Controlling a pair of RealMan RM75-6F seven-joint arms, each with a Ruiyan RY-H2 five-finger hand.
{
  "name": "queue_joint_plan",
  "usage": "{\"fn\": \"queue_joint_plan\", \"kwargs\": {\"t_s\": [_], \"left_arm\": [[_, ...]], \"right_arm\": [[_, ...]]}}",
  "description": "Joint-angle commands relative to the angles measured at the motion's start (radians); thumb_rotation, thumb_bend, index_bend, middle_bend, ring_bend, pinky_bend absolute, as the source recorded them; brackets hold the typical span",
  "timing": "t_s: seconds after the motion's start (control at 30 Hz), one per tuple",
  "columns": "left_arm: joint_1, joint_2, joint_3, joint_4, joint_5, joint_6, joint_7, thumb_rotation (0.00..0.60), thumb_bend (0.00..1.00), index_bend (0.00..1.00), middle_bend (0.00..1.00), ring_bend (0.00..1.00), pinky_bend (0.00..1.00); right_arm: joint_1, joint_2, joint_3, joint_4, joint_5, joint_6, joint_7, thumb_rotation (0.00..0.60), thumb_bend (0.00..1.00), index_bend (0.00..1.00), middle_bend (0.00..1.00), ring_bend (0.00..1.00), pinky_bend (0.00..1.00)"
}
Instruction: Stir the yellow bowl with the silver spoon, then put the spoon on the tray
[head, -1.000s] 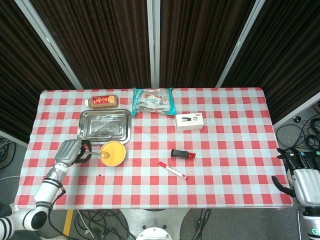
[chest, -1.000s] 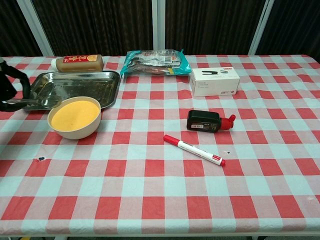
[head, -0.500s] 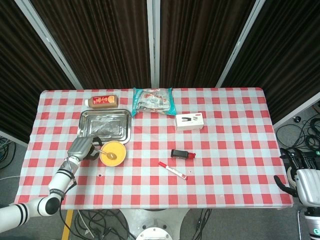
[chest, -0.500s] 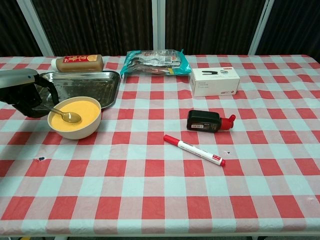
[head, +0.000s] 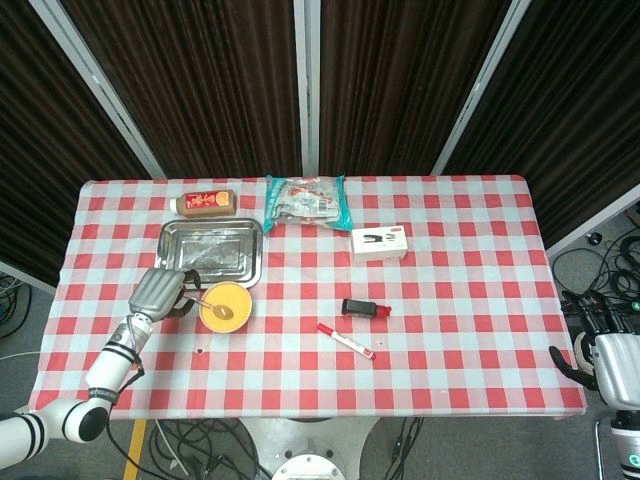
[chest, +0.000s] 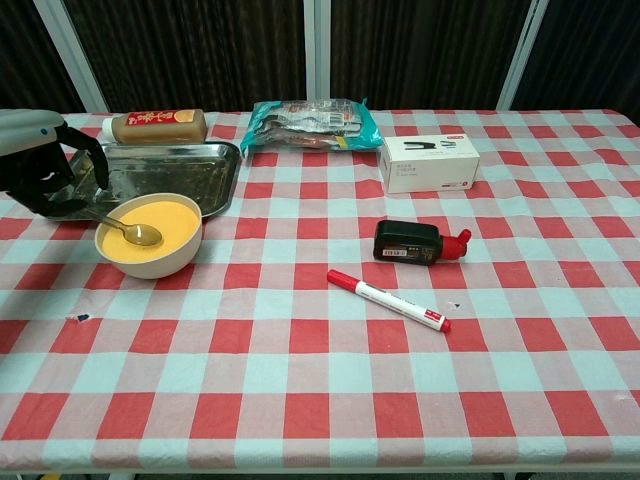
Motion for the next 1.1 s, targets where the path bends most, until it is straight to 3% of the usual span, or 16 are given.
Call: {"fn": "queue_joint_plan", "kwargs": {"t_s": [0.03,0.47,1.1], "left_arm": [[-0.014,-0.017,0.021,0.024,0.012,0.003,0.055,0.6,0.38,0.51,0.99,0.95,1.0],[-0.029,-0.037,0.029,0.005,-0.03,0.025,0.199,0.6,0.36,0.55,1.0,0.96,1.0],[-0.051,-0.04,0.037,0.006,-0.097,-0.007,0.254,0.6,0.36,0.57,1.0,0.96,1.0]], "right_arm": [[0.0,0.015,0.013,-0.012,0.006,0.014,-0.005,0.6,0.21,0.13,0.32,0.1,0.21],[0.003,0.03,0.022,-0.034,0.016,0.009,-0.018,0.6,0.21,0.13,0.32,0.11,0.22],[-0.001,0.021,0.02,-0.029,0.03,0.003,-0.012,0.6,0.21,0.13,0.32,0.11,0.22]]}}
